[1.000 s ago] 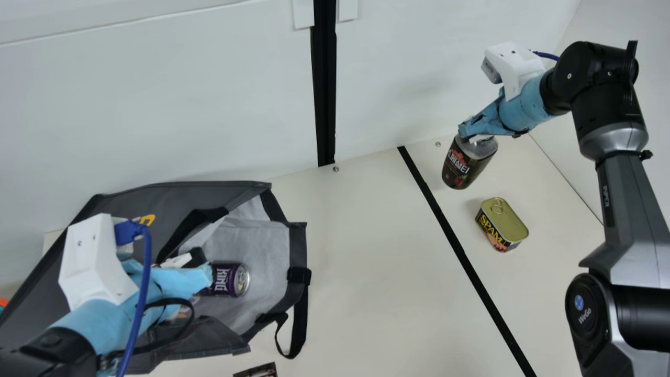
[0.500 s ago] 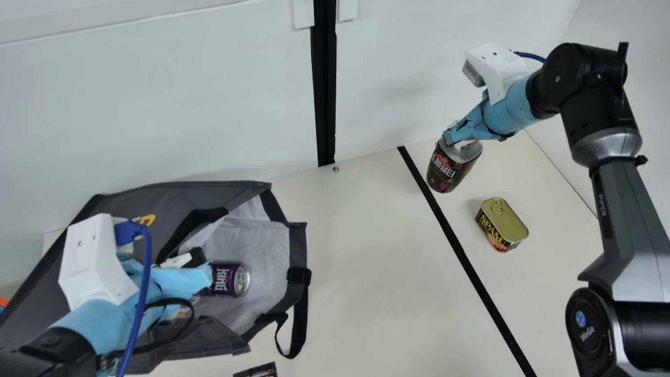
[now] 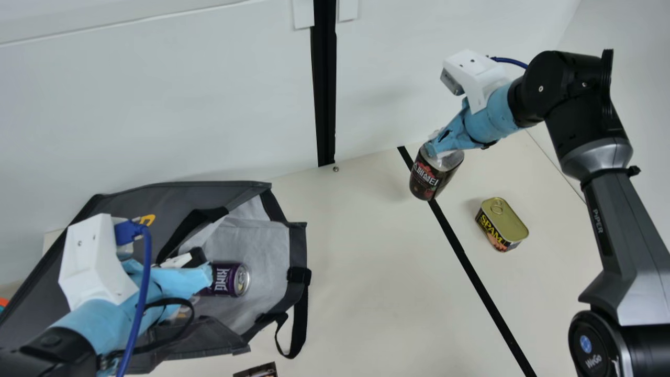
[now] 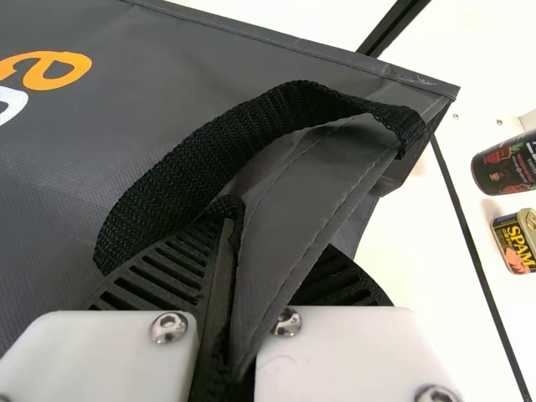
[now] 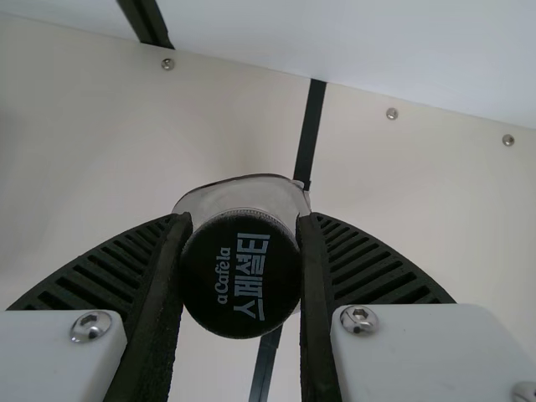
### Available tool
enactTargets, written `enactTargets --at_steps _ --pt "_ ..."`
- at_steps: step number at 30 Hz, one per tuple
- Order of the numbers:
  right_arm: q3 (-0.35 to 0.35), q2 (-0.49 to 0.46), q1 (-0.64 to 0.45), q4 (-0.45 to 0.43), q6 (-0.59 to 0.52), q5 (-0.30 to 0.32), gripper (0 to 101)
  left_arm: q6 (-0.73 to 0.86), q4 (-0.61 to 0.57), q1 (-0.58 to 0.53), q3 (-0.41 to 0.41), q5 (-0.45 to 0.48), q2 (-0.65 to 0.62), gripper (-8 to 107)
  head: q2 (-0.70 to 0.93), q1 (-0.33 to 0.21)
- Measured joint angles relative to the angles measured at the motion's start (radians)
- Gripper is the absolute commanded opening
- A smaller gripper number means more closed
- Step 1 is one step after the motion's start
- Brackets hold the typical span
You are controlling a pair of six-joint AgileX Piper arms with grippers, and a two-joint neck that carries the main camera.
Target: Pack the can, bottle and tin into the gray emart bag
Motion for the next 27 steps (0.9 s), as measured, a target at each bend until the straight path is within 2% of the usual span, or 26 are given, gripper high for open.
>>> enactTargets --at_steps 27 --pt "0.214 -0.179 0.192 -0.036 0.034 -0.037 0 0.0 0.0 0.0 0.0 0.0 0.0 10 0.0 0.0"
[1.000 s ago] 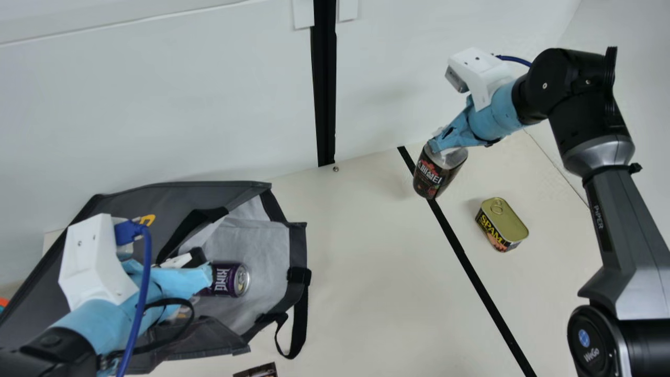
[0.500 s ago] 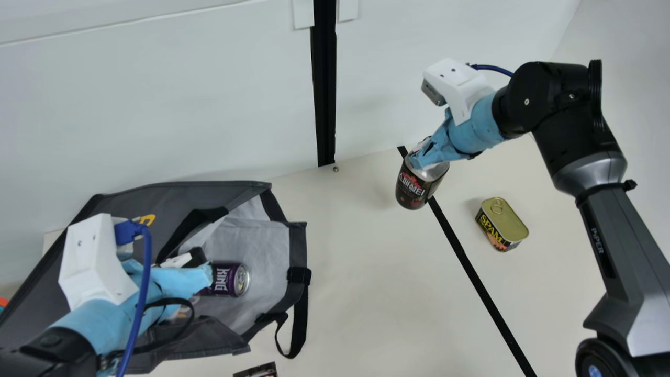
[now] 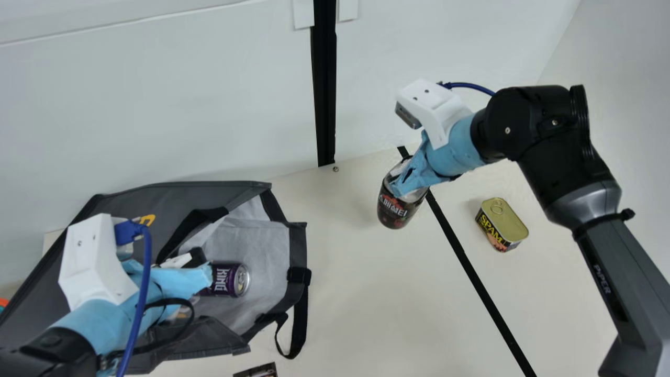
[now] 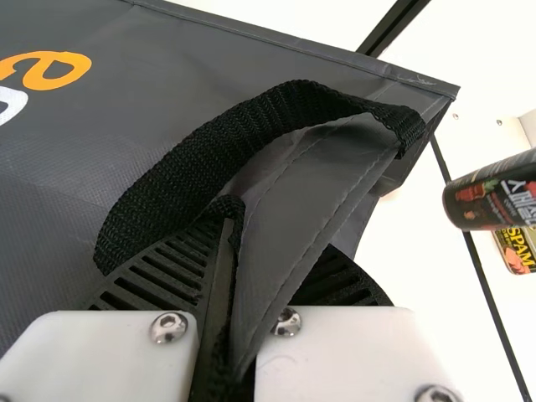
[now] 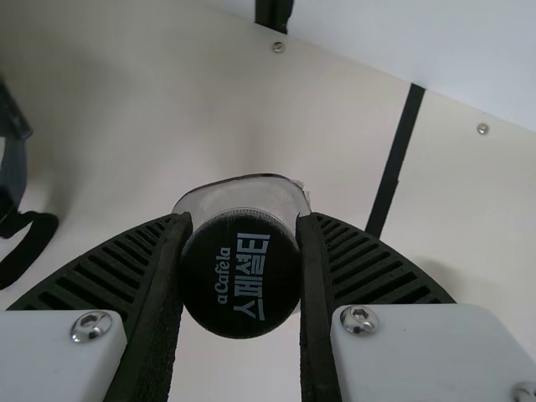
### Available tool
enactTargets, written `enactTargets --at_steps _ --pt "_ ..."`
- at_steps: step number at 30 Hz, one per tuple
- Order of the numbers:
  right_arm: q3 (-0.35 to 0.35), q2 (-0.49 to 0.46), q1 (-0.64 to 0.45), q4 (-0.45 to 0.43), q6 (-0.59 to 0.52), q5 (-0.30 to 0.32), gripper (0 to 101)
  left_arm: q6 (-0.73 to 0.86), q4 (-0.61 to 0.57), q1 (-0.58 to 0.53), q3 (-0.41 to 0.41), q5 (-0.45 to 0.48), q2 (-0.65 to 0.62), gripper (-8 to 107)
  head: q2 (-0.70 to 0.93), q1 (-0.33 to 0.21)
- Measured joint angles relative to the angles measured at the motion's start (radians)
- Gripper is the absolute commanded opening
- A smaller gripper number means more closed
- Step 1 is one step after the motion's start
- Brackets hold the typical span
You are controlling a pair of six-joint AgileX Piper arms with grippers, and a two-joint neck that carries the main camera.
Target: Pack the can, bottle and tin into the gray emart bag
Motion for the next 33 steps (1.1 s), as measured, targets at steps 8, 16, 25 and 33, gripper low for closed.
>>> enactTargets --at_steps 8,16,25,33 --pt "0.067 -0.056 0.067 -0.021 0.024 -0.008 0 0.0 0.0 0.0 0.0 0.0 0.0 10 0.002 0.0" --pt "0.118 -0.104 0.127 -0.033 0.048 -0.008 0 0.0 0.0 0.0 0.0 0.0 0.0 10 0.0 0.0" --pt "0.155 -0.149 0.202 -0.041 0.08 0.008 0 0.0 0.0 0.0 0.0 0.0 0.0 10 0.0 0.0" --pt "0.196 -0.192 0.262 -0.046 0.087 0.029 0 0.0 0.0 0.0 0.0 0.0 0.0 10 0.0 0.0"
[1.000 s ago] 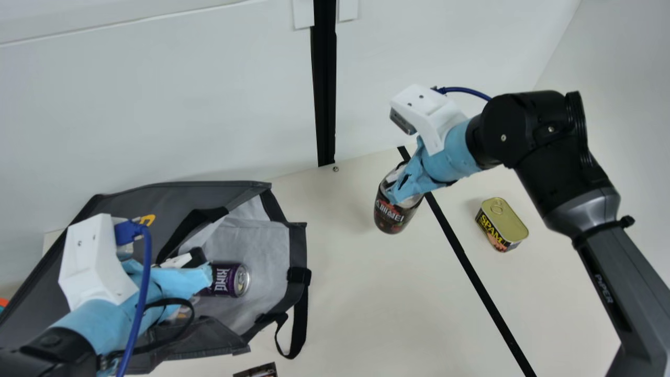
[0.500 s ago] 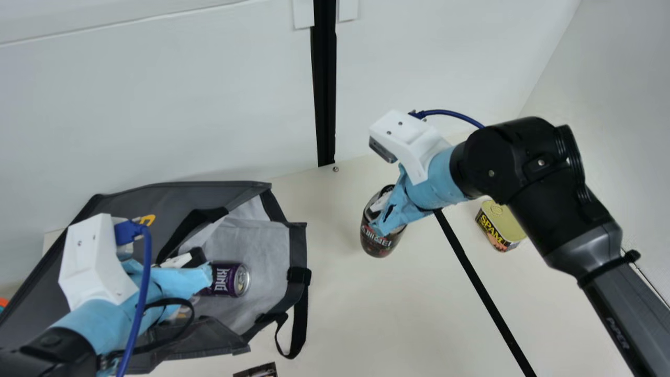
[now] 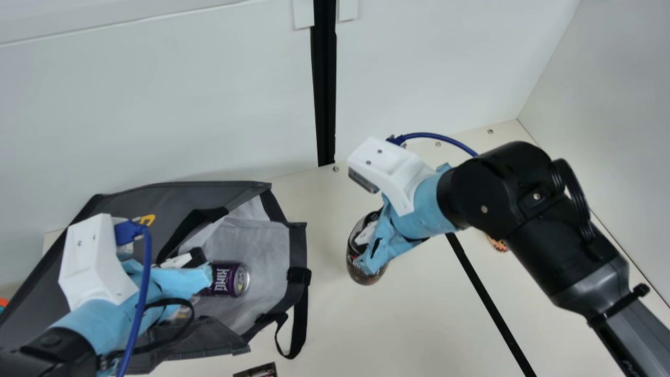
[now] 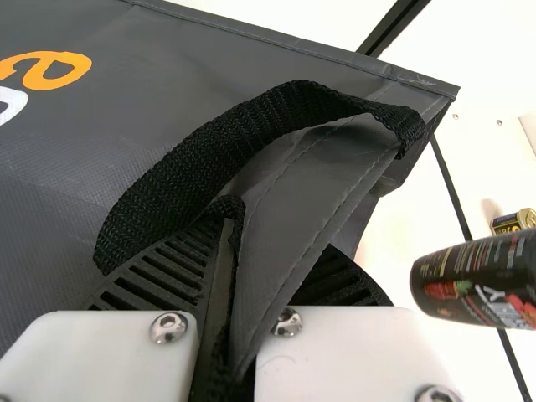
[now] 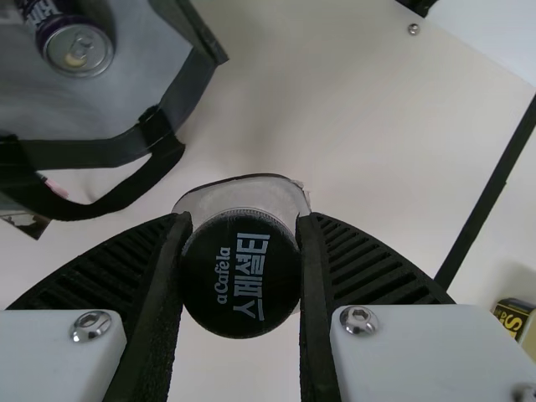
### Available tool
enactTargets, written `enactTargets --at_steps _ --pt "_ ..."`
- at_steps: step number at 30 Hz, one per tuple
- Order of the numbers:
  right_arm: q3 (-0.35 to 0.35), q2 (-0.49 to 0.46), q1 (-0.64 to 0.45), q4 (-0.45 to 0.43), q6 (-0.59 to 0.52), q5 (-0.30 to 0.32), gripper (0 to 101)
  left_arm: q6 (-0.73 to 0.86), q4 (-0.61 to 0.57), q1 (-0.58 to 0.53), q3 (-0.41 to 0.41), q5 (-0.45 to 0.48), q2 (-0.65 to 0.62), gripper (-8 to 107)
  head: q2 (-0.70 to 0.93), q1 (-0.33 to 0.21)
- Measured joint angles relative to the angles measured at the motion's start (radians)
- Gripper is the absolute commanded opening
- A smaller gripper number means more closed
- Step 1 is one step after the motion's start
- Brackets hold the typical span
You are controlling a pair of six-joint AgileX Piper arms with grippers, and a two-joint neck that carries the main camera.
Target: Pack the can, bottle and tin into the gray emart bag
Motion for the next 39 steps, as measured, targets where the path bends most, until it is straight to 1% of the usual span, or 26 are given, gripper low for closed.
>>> enactTargets --at_steps 7,12,20,32,39 --pt "0.033 -0.033 0.034 0.008 -0.008 0.006 0 0.0 0.0 0.0 0.0 0.0 0.0 10 0.002 0.0" --pt "0.052 -0.052 0.052 0.03 -0.013 0.01 0 0.0 0.0 0.0 0.0 0.0 0.0 10 0.002 0.0" --pt "0.073 -0.071 0.069 0.06 -0.02 0.001 0 0.0 0.0 0.0 0.0 0.0 0.0 10 0.0 0.0" --pt "0.089 -0.082 0.086 0.109 -0.031 -0.066 0 0.0 0.0 0.0 0.0 0.0 0.0 10 0.002 0.0" --pt "0.093 -0.082 0.096 0.145 -0.034 -0.126 0 0.0 0.0 0.0 0.0 0.0 0.0 10 0.0 0.0"
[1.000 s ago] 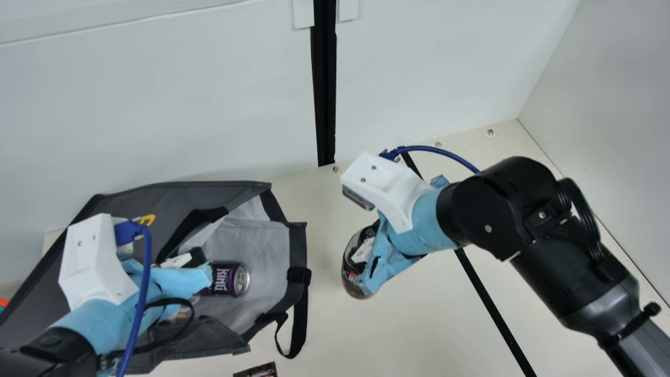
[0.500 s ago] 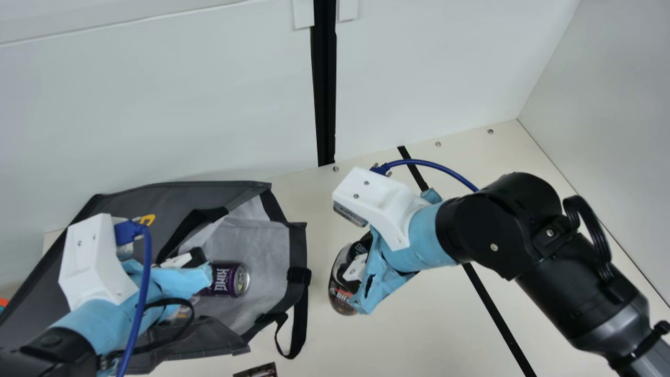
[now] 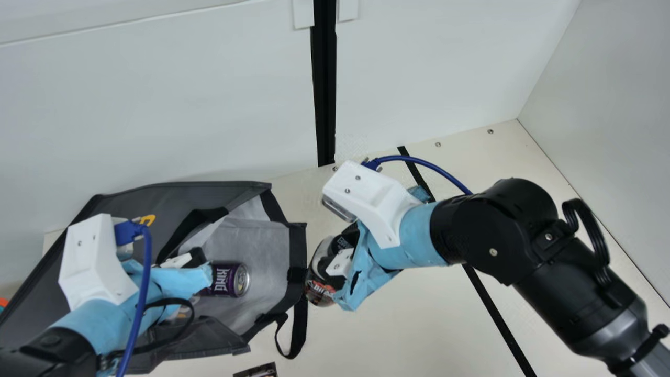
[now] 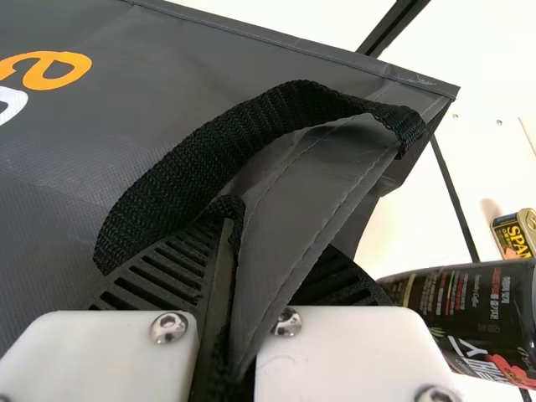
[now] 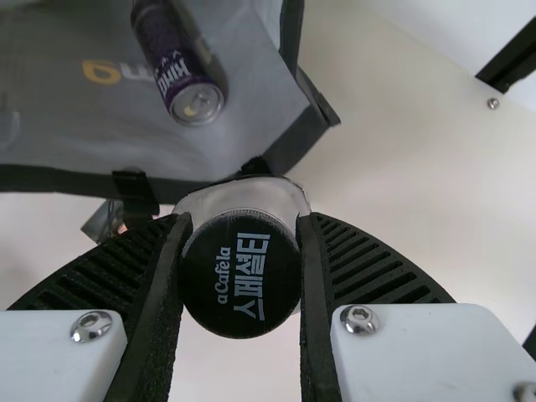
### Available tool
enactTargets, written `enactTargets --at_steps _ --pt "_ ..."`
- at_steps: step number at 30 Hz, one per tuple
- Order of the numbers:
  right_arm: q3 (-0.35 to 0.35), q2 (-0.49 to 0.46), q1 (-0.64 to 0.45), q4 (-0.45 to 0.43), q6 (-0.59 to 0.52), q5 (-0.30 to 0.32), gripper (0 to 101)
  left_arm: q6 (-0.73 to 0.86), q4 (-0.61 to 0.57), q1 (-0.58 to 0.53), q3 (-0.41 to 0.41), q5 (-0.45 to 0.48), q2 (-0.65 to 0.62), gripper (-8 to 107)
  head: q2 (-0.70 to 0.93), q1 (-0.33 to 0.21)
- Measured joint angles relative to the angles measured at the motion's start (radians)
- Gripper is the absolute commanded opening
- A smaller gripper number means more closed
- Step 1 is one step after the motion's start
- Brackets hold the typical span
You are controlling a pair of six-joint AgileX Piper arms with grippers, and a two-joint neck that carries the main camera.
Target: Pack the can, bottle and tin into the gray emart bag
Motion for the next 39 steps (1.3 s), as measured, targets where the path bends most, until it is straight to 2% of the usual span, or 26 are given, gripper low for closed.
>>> enactTargets --at_steps 15,39 --pt "0.02 0.015 0.02 0.073 -0.014 -0.121 0 0.0 0.0 0.0 0.0 0.0 0.0 10 0.002 0.0" --pt "0.084 0.093 0.088 0.206 -0.091 -0.39 0 0.0 0.0 0.0 0.0 0.0 0.0 10 0.002 0.0"
